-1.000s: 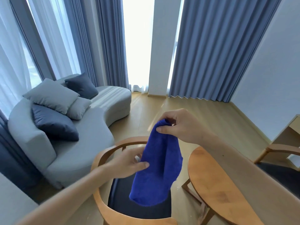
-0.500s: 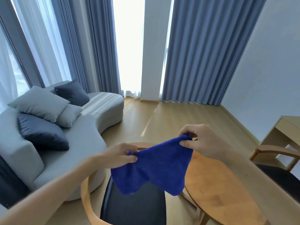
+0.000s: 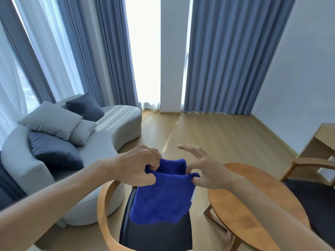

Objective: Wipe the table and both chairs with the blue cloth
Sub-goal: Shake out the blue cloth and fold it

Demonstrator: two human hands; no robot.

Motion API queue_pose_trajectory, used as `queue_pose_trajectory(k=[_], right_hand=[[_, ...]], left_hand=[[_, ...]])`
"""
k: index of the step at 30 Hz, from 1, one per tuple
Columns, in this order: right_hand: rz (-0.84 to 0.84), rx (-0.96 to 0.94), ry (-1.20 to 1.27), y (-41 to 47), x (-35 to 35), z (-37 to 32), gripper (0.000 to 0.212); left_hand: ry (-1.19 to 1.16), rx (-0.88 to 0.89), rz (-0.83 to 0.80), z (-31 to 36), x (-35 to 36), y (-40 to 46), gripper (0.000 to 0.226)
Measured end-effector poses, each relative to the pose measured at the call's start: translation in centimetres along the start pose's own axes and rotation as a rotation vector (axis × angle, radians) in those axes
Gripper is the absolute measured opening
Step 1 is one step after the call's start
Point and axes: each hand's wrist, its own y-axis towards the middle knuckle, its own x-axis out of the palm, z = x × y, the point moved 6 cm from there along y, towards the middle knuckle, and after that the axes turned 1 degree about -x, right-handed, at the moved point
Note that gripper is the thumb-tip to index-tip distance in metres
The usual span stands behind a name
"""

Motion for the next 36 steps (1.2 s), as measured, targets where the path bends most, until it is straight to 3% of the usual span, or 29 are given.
queue_pose_trajectory(k=[3,8,11,17,28,33,36], right_hand=[[-0.131,-0.047,0.045,-0.1,1.3,-0.9,0.016],[-0.162,-0.145,0.121,0.5,3.2,-2.6,0.015],[-0.176,-0.203,0.149,1.2,3.9,-3.6,0.016],[-0.192,-0.111,0.121,1.2,3.2,-2.2,0.012],[-0.099,-0.111,0.036,-0.2,-2.1,-2.7,0.008],[0.005,-0.037,0.087,-0.6,-4.0,-2.5,0.027],[-0.021,0.028,0.131,-0.9,-4.0,-2.1,0.034]], left_hand=[[-0.001,0.042,-0.019,1.0,0.2,0.0,0.019],[0.003,-0.041,-0.057,1.2,0.6,-0.7,0.006],[0.003,0.002,-0.072,2.7,0.5,-1.0,0.026],[0.013,0.012,-0.114,1.4,0.1,-2.4,0.013],[-0.086,-0.092,0.158,-2.9,-1.3,-4.2,0.03],[-0.094,-0.17,0.358,-3.8,-2.4,-4.4,0.018],[-0.09,-0.219,0.34,-4.8,-1.4,-4.2,0.02]])
